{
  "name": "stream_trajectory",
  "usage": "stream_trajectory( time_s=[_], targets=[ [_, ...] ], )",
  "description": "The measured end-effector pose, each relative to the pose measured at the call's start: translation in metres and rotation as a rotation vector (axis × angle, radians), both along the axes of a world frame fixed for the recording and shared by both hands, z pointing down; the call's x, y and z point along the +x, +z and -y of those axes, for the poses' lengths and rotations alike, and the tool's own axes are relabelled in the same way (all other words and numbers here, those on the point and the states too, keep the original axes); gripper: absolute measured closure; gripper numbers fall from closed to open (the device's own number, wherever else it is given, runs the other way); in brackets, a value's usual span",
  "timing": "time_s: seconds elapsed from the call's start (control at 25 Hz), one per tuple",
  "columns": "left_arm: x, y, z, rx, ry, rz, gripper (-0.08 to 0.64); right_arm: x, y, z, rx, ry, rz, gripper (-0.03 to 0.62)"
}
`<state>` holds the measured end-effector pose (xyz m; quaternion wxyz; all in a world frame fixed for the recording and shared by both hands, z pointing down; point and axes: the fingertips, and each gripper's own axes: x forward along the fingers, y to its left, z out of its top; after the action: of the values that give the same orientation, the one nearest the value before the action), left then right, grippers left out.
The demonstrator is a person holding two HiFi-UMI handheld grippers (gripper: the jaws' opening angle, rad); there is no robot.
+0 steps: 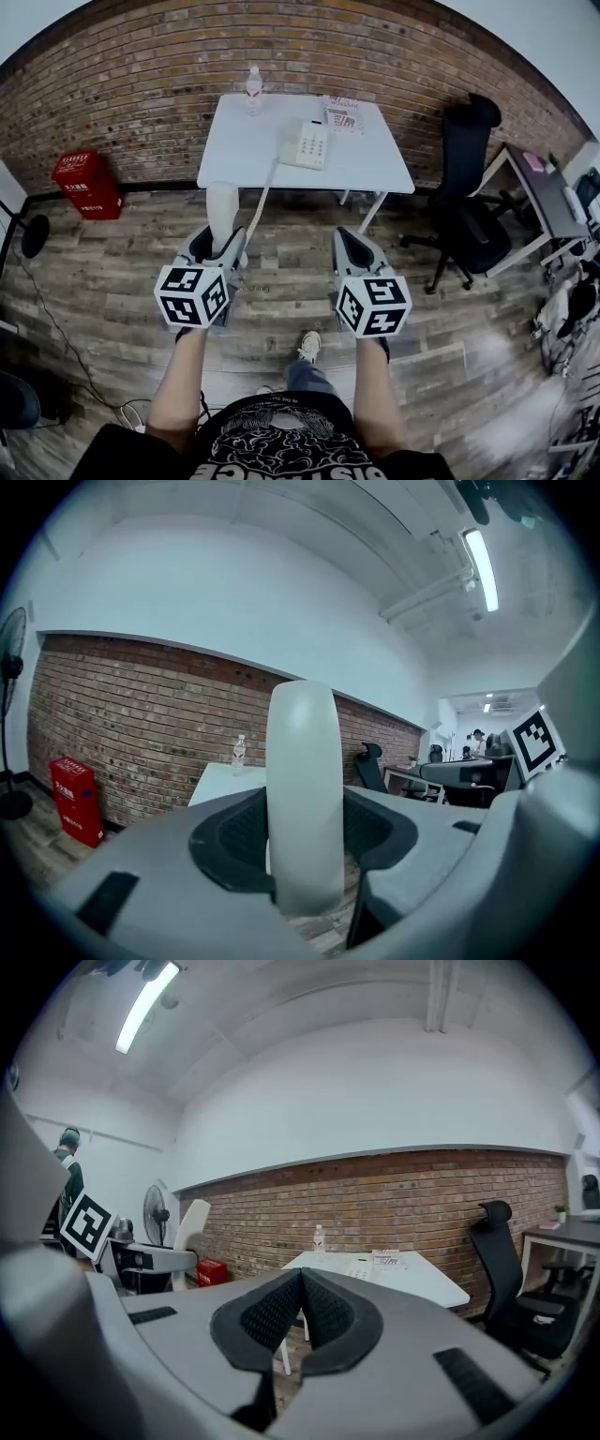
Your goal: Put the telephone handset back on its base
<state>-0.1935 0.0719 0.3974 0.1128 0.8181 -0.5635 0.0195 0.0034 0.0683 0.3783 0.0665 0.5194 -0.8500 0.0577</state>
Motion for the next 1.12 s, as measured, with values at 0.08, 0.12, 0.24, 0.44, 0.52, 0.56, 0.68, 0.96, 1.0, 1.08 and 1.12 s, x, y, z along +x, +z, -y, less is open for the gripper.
stream_trajectory(
  time_s=[0.08,0.12,0.24,0.44,0.52,0.56,0.68,0.96,1.0,1.08,1.12],
  targets=[
    [0.003,0.003,0.014,-0.008,-0.006,0.005,0.345,0.003,0.004,0.015,-0.004,-0.006,0.006,0.592],
    [0.005,0.005,0.023,-0.012,-0.009,0.008,0.345,0.005,0.005,0.024,-0.007,-0.008,0.009,0.592],
    [0.013,0.005,0.052,-0.019,-0.018,0.019,0.345,0.013,0.007,0.056,-0.014,-0.018,0.02,0.592],
    [0.03,0.0,0.106,-0.03,-0.051,0.022,0.345,0.036,0.005,0.112,-0.023,-0.038,0.026,0.592],
    [0.039,-0.003,0.127,-0.03,-0.063,0.023,0.345,0.045,0.003,0.136,-0.028,-0.047,0.028,0.592],
    [0.043,-0.004,0.136,-0.03,-0.069,0.024,0.345,0.05,0.003,0.147,-0.029,-0.051,0.029,0.592],
    [0.053,-0.005,0.161,-0.032,-0.086,0.023,0.345,0.059,0.001,0.176,-0.028,-0.071,0.031,0.592],
    [0.073,-0.003,0.206,-0.051,-0.126,0.035,0.345,0.073,0.003,0.228,-0.04,-0.123,0.036,0.592],
    [0.075,-0.002,0.211,-0.055,-0.131,0.037,0.345,0.075,0.004,0.233,-0.043,-0.13,0.037,0.592],
    [0.079,0.001,0.22,-0.062,-0.141,0.042,0.345,0.078,0.006,0.244,-0.047,-0.142,0.039,0.592],
    [0.081,0.002,0.224,-0.066,-0.146,0.044,0.345,0.08,0.007,0.249,-0.048,-0.147,0.041,0.592]
  ],
)
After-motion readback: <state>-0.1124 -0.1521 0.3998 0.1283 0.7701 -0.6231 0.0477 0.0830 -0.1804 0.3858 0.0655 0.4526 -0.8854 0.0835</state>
